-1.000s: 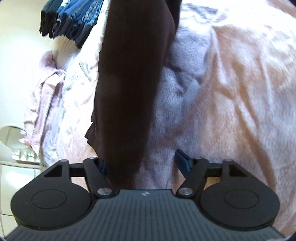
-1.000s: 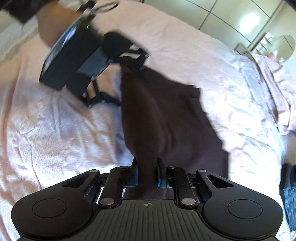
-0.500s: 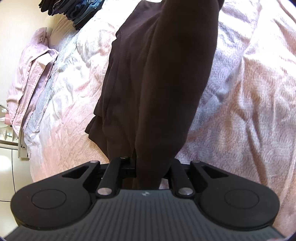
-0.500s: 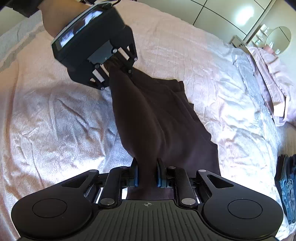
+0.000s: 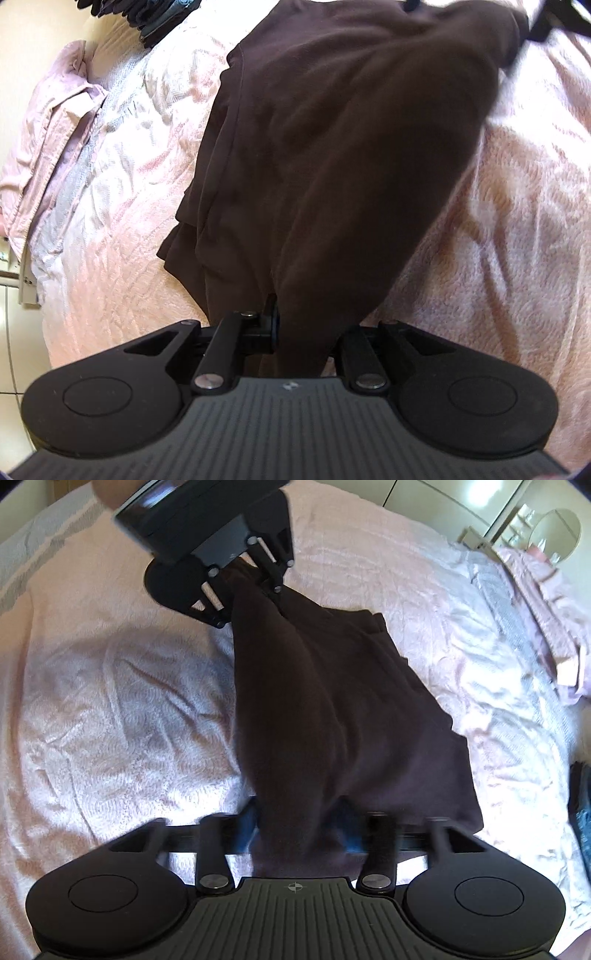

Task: Fold clothes
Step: 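Grasp the folded sweater edge with the right tool while the left tool grasps it too, then lift the folded sweater with both tools and carry it to the clothes stack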

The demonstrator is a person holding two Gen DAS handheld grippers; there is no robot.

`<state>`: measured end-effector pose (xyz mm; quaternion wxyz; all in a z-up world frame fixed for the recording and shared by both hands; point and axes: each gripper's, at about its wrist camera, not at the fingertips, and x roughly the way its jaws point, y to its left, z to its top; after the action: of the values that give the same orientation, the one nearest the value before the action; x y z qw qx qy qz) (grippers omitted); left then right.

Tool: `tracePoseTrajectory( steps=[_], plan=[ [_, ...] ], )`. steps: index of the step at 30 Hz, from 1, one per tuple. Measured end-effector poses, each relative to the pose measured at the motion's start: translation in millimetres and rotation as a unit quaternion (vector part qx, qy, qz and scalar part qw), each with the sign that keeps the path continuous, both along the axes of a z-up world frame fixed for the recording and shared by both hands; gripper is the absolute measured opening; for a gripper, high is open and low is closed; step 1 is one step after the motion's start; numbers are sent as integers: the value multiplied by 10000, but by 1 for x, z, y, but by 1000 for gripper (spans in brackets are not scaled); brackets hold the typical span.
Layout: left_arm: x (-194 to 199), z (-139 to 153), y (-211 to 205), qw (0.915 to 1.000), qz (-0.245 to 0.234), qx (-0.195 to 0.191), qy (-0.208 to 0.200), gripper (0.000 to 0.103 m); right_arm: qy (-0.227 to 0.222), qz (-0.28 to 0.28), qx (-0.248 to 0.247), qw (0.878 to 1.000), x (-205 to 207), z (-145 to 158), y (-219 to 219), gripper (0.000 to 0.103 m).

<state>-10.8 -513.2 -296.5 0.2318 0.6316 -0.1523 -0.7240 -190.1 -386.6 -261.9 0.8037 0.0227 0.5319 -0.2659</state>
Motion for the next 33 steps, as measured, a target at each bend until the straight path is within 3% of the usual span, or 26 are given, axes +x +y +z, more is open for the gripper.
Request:
tracePoseTrajectory(
  steps=[4,11,12,13,14,22,33],
  plan=[
    [0,8,-10,9994,191,243,137,9,-1,121,-191,9997,17,-14,14,62],
    [-1,21,-15,9982,276,457,256,9,707,-40,-704,9950,18,-51,0,62],
    [-2,24,-13,9983,258,452,246,9,632,-108,-664,9957,11,-47,-6,54],
    [-3,26,-11,9985,228,439,224,9,572,-92,-592,9966,5,-42,-10,42],
    [-4,29,-7,9987,197,424,198,8,543,-4,-515,9972,2,-36,-13,22],
    [-13,92,33,9991,176,312,241,8,256,171,-240,9992,-30,35,-25,17],
    [-26,185,114,9986,79,117,514,8,267,265,-358,9987,-58,152,38,17]
  ],
)
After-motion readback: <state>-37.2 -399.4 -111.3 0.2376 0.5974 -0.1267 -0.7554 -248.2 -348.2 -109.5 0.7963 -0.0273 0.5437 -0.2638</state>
